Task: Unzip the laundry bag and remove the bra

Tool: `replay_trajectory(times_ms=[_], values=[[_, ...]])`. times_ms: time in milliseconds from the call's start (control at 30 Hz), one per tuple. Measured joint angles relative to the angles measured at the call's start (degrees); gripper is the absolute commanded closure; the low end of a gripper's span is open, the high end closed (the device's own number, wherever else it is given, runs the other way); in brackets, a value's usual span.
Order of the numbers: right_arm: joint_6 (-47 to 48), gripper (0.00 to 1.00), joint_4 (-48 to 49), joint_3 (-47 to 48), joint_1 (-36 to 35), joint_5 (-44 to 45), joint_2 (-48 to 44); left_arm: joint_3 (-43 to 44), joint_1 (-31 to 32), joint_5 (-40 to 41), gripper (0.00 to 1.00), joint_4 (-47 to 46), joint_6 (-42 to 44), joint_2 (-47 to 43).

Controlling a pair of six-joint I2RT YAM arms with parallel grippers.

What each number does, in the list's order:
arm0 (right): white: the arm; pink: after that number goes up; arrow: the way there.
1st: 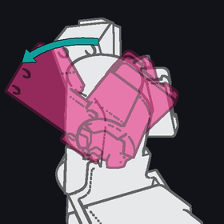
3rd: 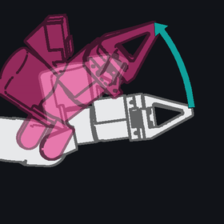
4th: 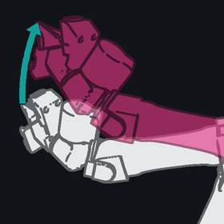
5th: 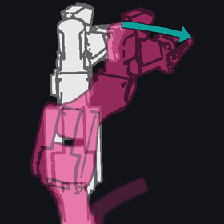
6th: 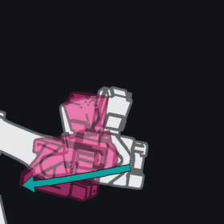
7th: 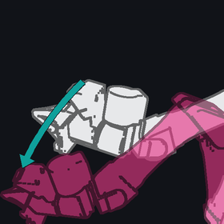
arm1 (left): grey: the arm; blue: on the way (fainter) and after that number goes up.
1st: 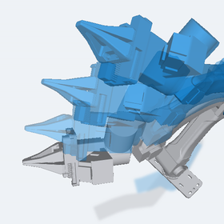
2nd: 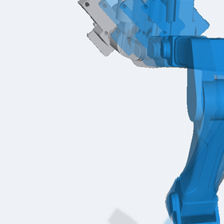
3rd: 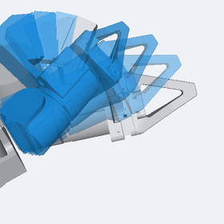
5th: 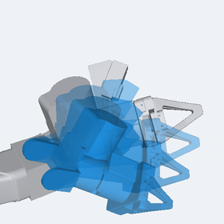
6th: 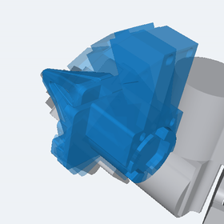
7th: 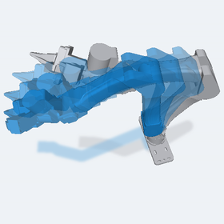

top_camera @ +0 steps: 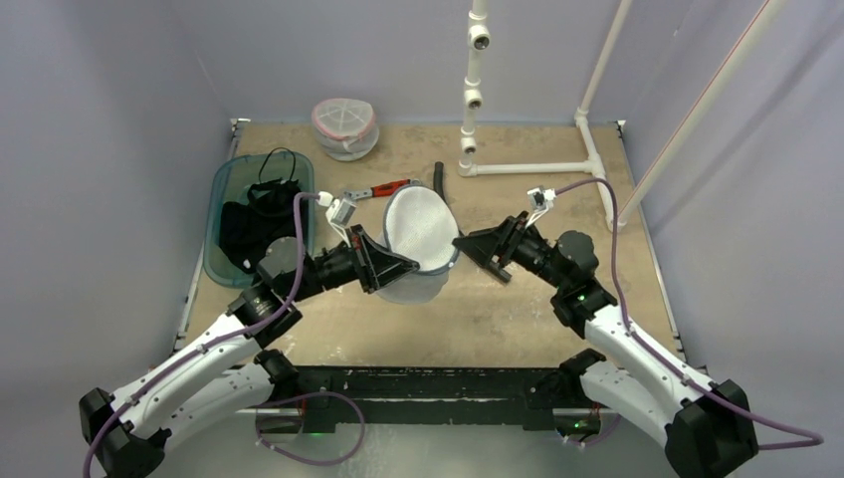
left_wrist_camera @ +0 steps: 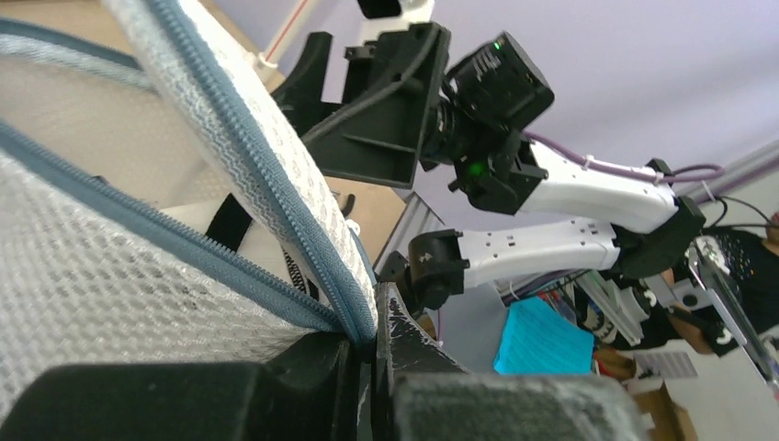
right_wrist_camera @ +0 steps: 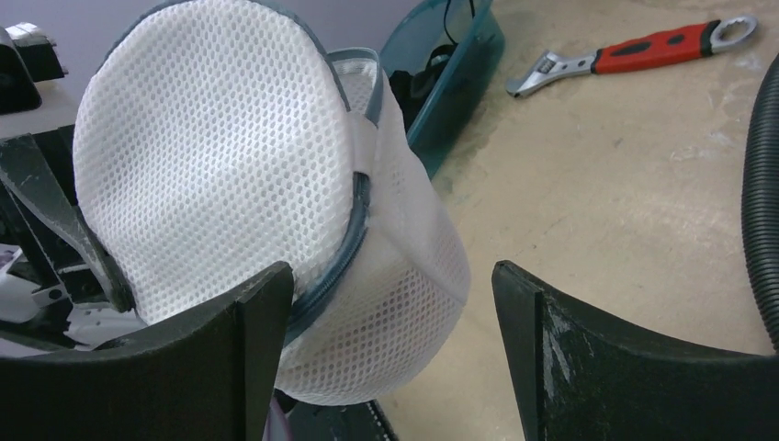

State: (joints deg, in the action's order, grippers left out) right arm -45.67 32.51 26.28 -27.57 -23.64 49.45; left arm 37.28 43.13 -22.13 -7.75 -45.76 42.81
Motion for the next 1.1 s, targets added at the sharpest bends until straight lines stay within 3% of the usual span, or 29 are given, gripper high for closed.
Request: replay_trajectory(times_ms=[367,567,600,700,767,900,1100], values=[[-5.38,0.51,-1.62,2.73,1.66,-9.18,4.46,-0.09,0.00,-4.92,1.00,-1.22,2.01,1.46],[-8.87,1.00,-0.42,2.58,1.62,-13.05,3.30,-0.22,0.00,-4.39,1.00,0.24,2.32,-1.55],[-9.29,1.00,-0.33,2.58,1.64,-13.33,2.60,-0.39,0.00,-4.04,0.96,0.31,2.29,-2.03],[-9.86,1.00,-0.35,2.58,1.77,-13.38,0.61,-0.87,0.00,-2.49,0.58,1.31,1.92,-3.08],[-9.68,1.00,-0.72,2.58,1.81,-13.22,-0.17,-1.49,0.00,-0.24,0.45,1.55,1.22,-3.17],[-8.74,1.00,-3.26,2.56,1.79,-10.10,-2.01,-4.55,0.00,4.55,0.38,1.38,-3.15,-2.43],[-9.90,1.00,-3.26,-1.57,1.46,-0.74,-8.31,-14.10,0.48,11.76,0.36,-3.10,-15.04,-3.56]])
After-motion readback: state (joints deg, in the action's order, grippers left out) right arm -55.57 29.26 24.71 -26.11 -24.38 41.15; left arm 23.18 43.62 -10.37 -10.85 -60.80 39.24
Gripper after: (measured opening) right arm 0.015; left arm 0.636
